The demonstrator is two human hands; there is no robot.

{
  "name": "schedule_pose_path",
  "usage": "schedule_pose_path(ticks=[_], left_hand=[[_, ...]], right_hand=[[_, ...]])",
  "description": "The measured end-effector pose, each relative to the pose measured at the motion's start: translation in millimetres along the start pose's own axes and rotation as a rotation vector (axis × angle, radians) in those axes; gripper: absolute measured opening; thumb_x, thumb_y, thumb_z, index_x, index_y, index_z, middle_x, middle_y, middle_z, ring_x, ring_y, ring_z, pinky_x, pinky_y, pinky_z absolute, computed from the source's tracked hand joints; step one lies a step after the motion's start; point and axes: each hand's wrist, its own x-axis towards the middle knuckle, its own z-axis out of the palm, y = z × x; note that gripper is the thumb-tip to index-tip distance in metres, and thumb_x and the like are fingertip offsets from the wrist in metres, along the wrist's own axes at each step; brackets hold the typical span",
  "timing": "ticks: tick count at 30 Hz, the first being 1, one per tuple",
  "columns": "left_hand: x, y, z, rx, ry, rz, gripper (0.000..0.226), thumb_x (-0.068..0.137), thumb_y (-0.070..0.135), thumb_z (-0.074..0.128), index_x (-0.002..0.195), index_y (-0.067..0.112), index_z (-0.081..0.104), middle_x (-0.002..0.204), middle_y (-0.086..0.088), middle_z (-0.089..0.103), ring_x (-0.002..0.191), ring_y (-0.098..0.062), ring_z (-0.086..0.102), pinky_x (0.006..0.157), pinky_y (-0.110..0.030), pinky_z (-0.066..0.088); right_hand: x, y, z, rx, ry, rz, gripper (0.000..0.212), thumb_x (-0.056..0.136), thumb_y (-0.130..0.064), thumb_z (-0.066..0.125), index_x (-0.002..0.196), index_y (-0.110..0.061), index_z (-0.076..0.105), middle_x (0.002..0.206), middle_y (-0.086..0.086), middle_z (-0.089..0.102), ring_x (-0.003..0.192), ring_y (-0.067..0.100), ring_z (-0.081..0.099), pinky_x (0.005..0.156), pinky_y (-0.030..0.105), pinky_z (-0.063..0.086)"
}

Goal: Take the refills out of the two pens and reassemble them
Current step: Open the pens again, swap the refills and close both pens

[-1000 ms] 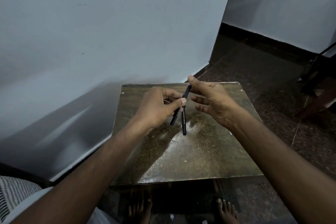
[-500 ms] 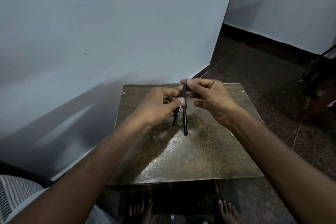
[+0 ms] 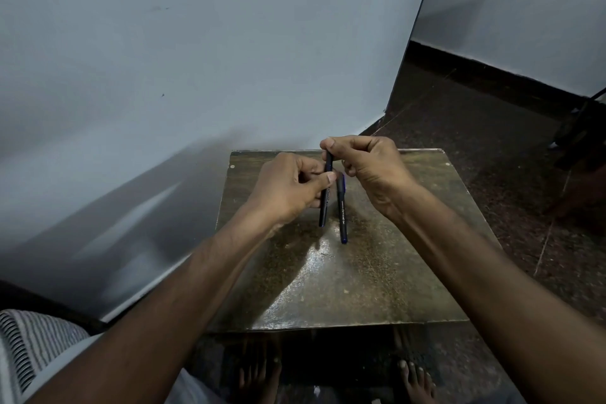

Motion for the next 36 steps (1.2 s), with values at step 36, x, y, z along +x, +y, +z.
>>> schedule_pose_path(ticks=[36], left_hand=[[-2.1,-6.0,0.0,0.442,-0.083,0.121,0.015,0.105,0.037,0.071,0.108,0.032,0.085,0.085,0.024,0.076,0.074,0.017,0.066,0.068,-0.005,0.042]], right_hand=[[-8.1,-1.8,-12.2,0.028,0.092,-0.119,0.015,0.104,-0.009,0.071,0.117,-0.008,0.063,0.093,0.013,0.08,0.09,0.025,0.078,0.082,0.037,0.065]])
